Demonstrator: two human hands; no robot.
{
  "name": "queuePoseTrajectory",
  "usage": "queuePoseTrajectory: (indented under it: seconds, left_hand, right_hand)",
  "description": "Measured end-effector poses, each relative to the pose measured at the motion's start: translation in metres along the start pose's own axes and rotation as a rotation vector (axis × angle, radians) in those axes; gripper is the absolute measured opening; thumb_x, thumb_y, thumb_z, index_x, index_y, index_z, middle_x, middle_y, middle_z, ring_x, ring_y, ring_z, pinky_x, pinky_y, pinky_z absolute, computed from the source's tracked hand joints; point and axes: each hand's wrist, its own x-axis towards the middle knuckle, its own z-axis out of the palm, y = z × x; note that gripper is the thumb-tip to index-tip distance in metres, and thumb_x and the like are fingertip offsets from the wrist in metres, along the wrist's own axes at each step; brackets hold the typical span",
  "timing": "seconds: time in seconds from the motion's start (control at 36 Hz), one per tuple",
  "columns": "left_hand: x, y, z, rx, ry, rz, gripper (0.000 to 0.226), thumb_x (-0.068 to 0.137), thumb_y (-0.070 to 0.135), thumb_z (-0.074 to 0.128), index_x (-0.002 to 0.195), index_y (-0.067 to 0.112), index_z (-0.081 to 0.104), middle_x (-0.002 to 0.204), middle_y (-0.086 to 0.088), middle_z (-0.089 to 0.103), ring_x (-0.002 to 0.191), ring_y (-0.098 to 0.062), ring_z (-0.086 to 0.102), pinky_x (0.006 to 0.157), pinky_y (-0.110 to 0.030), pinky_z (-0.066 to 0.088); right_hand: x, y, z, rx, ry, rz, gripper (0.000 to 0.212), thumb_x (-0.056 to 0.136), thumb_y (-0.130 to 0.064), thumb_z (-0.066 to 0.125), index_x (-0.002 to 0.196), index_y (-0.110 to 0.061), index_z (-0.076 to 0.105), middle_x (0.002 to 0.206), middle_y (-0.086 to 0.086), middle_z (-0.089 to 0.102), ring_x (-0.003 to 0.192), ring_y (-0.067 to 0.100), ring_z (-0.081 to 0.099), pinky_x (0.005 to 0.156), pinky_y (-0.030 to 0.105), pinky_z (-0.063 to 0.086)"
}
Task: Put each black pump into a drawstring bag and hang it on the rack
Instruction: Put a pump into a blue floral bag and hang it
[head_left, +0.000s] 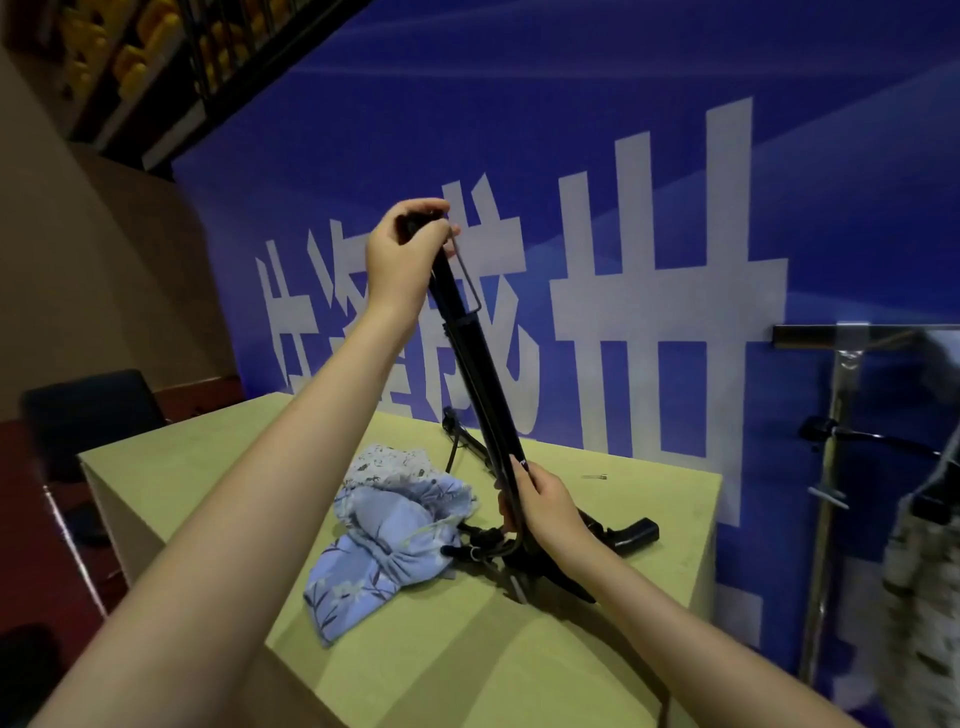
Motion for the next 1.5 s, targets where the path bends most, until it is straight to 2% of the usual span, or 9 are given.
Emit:
queuePoseTrajectory:
  seconds: [0.17,0.36,0.44,0.53,0.61,0.72,0.92,1.36,1.5]
  left_hand:
    - [0.010,0.006,-0.012,0.319,-0.133,0.105,0.020,0.089,0.015,0.064,0.107,0.019,0.069,0.103,0.004,0.068,0.100,-0.012,0.065,0.087,-0.024,0.055]
    - [0.021,0.021,-0.066,0.722,-0.298,0.314,0.022,0.088,0.022,0.068,0.111,0.021,0.066,0.110,0.005,0.060,0.101,-0.008,0.059,0.089,-0.024,0.049]
    - [0.022,0.023,-0.079,0.896,-0.275,0.442,0.032,0.087,0.031,0.070,0.117,0.023,0.067,0.116,0.001,0.051,0.107,-0.008,0.048,0.089,-0.020,0.040]
    - [0.021,0.019,-0.090,0.944,-0.140,0.456,0.024,0.088,0.033,0.068,0.107,0.018,0.070,0.110,-0.003,0.055,0.100,-0.014,0.053,0.085,-0.027,0.046]
    - [0.018,0.012,-0.099,0.877,0.031,0.378,0.023,0.090,0.035,0.064,0.102,0.017,0.072,0.102,-0.001,0.060,0.088,-0.007,0.052,0.078,-0.021,0.046]
    - [0.009,0.004,-0.096,0.711,0.014,0.205,0.038,0.096,0.030,0.057,0.131,0.015,0.059,0.116,0.002,0.063,0.104,-0.004,0.055,0.083,-0.006,0.038]
    - [0.000,-0.007,-0.090,0.545,-0.001,0.098,0.034,0.100,0.021,0.050,0.132,0.012,0.059,0.123,-0.003,0.066,0.108,-0.010,0.062,0.090,-0.018,0.048]
    - [-0.037,-0.026,-0.055,0.286,-0.124,-0.026,0.030,0.101,0.020,0.047,0.126,0.018,0.063,0.115,0.001,0.068,0.113,-0.014,0.061,0.097,-0.033,0.051]
    - [-0.044,-0.030,-0.040,0.111,-0.107,-0.043,0.046,0.103,0.013,0.038,0.148,0.023,0.034,0.145,0.000,0.046,0.131,-0.015,0.048,0.110,-0.039,0.041]
  right_hand:
    - [0.000,0.000,-0.010,0.035,-0.043,0.018,0.046,0.099,-0.045,0.044,0.100,-0.001,0.058,0.073,0.006,0.054,0.067,0.020,0.051,0.065,0.034,0.043]
    - [0.010,-0.007,-0.013,-0.130,0.214,-0.156,0.033,0.088,-0.054,0.060,0.083,-0.021,0.063,0.061,-0.011,0.056,0.056,0.006,0.050,0.056,0.025,0.037]
    - [0.016,-0.021,-0.010,-0.224,0.252,-0.192,0.034,0.085,-0.058,0.060,0.083,-0.024,0.060,0.062,-0.008,0.058,0.055,0.008,0.051,0.055,0.029,0.038]
    - [0.018,-0.031,-0.004,-0.326,0.267,-0.206,0.036,0.085,-0.060,0.060,0.083,-0.024,0.058,0.066,-0.004,0.061,0.058,0.014,0.056,0.055,0.031,0.040]
    - [0.015,-0.034,0.000,-0.408,0.288,-0.205,0.036,0.084,-0.062,0.059,0.084,-0.026,0.057,0.070,-0.004,0.063,0.064,0.014,0.060,0.055,0.030,0.042]
    - [0.009,-0.033,0.001,-0.447,0.295,-0.201,0.033,0.085,-0.061,0.057,0.084,-0.028,0.056,0.068,-0.007,0.060,0.059,0.008,0.055,0.051,0.025,0.037]
    - [0.000,-0.019,-0.006,-0.465,0.254,-0.188,0.033,0.088,-0.060,0.054,0.093,-0.028,0.058,0.073,-0.006,0.064,0.066,0.011,0.061,0.057,0.031,0.047]
    - [0.000,-0.033,-0.012,-0.196,0.020,-0.191,0.033,0.095,-0.047,0.053,0.079,-0.018,0.054,0.064,-0.002,0.053,0.054,0.011,0.048,0.051,0.023,0.037]
    - [-0.002,-0.039,-0.013,-0.048,-0.057,-0.124,0.037,0.096,-0.046,0.051,0.085,-0.011,0.053,0.066,0.005,0.051,0.055,0.016,0.048,0.049,0.022,0.039]
